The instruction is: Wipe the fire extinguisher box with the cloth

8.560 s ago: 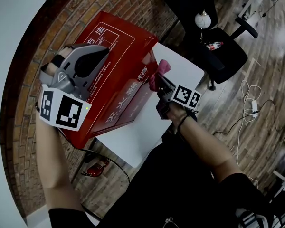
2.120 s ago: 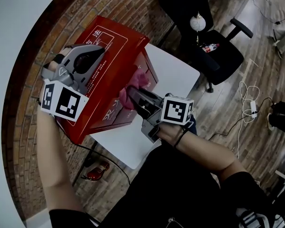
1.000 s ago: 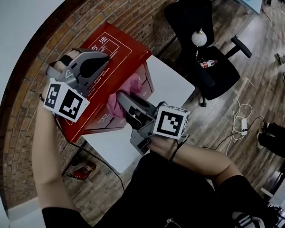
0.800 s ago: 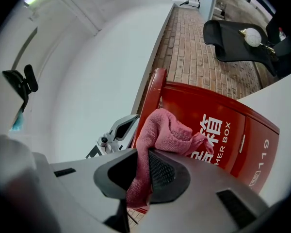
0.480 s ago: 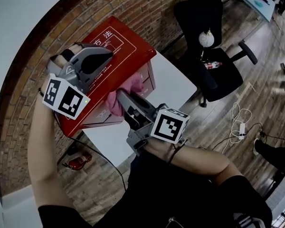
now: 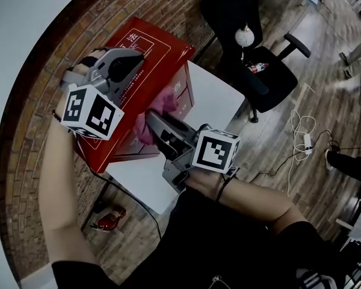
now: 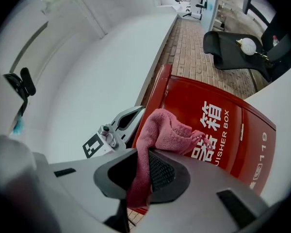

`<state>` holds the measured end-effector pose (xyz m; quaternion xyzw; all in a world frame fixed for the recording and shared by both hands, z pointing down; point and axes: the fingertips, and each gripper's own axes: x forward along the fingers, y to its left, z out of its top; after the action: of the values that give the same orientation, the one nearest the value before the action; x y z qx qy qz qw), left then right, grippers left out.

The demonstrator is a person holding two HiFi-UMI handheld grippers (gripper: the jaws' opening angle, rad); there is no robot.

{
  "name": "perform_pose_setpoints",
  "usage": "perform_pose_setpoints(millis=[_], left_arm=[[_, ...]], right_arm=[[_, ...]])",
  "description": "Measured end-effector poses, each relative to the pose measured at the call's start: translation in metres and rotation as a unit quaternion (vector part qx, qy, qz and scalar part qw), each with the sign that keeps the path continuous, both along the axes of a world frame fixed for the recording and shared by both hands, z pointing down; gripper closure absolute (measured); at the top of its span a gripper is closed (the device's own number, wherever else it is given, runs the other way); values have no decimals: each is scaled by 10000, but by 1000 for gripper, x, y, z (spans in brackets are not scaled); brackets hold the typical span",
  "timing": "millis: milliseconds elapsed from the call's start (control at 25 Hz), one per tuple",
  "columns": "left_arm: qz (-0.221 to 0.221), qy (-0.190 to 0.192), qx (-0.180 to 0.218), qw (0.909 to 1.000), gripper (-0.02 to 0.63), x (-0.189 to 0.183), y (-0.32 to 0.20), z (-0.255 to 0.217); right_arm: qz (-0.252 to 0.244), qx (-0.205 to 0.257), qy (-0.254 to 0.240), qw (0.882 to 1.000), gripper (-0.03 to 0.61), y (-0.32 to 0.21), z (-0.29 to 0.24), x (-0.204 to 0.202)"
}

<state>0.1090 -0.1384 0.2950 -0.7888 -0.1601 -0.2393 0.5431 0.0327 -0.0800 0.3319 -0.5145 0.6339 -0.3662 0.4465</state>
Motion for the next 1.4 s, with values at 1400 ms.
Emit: perform_pose_setpoints(millis=[1400], left_arm=[[28,13,-6,10000,597,-4,2,-3]], right_arm=[[743,-595,261,9951,514,0,102,-34]])
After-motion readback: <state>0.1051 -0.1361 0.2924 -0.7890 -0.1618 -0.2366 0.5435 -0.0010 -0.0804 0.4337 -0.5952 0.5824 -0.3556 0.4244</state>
